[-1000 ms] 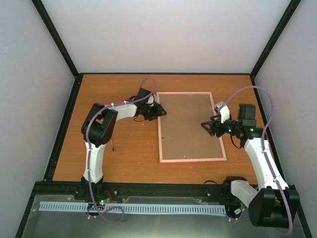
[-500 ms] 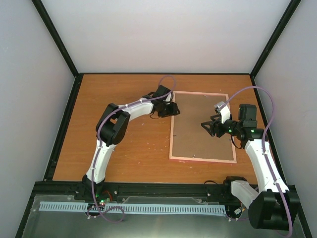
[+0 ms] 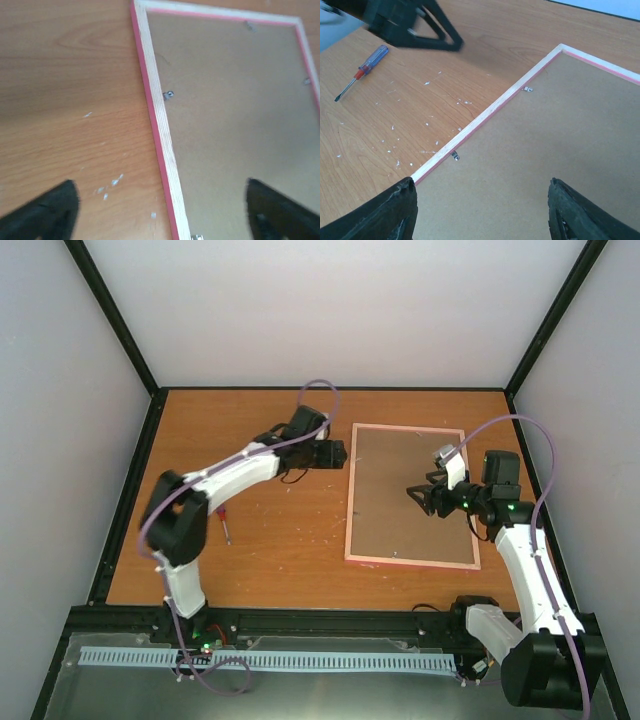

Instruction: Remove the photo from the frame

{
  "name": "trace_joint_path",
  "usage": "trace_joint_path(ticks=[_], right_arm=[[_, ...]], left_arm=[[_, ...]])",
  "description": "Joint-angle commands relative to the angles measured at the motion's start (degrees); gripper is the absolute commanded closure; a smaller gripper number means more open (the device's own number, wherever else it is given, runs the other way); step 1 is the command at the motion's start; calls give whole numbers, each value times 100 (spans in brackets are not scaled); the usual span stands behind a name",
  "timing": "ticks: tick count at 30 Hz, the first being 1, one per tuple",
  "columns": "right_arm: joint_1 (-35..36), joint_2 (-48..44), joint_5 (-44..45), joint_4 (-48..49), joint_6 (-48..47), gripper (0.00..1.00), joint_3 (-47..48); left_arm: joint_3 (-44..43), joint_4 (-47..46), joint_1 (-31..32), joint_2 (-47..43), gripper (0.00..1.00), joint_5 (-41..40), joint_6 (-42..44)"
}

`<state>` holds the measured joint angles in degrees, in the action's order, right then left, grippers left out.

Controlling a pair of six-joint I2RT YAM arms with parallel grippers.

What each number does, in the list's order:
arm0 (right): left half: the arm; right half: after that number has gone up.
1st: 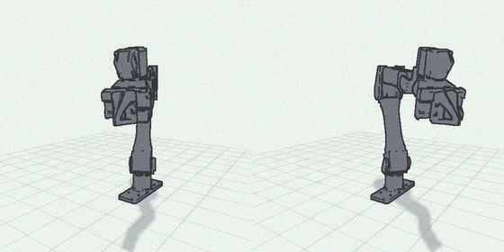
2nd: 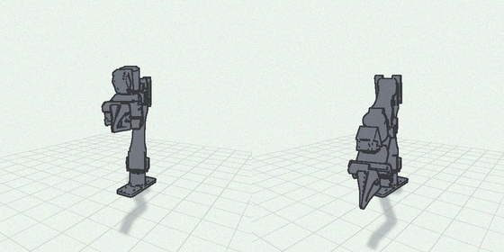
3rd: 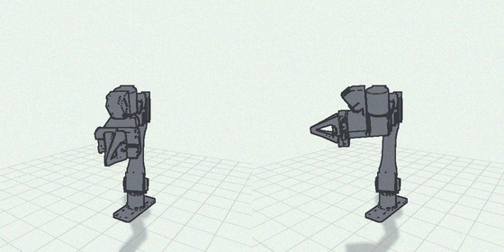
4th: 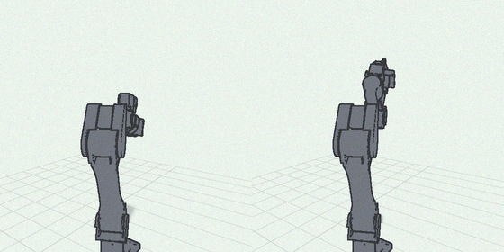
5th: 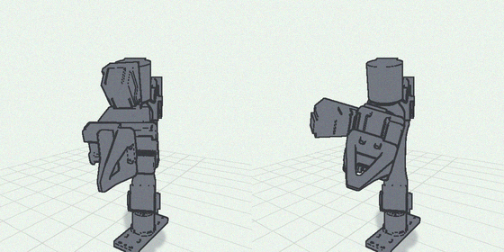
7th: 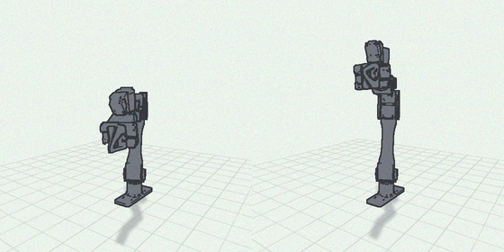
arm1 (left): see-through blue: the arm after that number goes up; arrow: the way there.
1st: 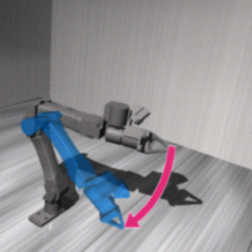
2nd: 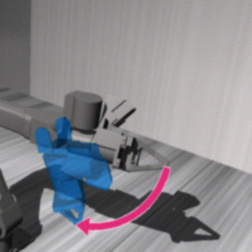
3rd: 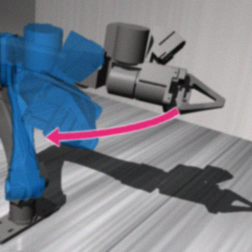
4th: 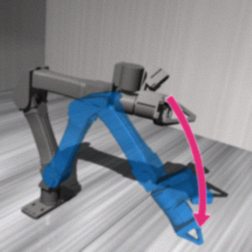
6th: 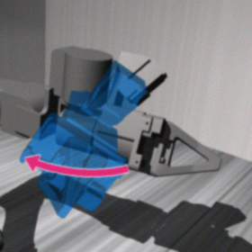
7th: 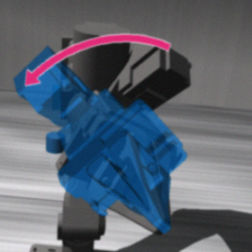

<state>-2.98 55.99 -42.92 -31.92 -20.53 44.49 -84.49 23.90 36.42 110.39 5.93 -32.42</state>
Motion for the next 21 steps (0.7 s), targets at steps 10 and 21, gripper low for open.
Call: trace_joint_path(ticks=[10,21], right_arm=[[-44,-413,-4,102,-301,27,-230],[-71,-659,-75,105,-380,26,-299]], left_arm=[[3127,-57,-537,-4029,0,-1198,1039],[4790,137,-1559,-5678,0,-1818,-635]])
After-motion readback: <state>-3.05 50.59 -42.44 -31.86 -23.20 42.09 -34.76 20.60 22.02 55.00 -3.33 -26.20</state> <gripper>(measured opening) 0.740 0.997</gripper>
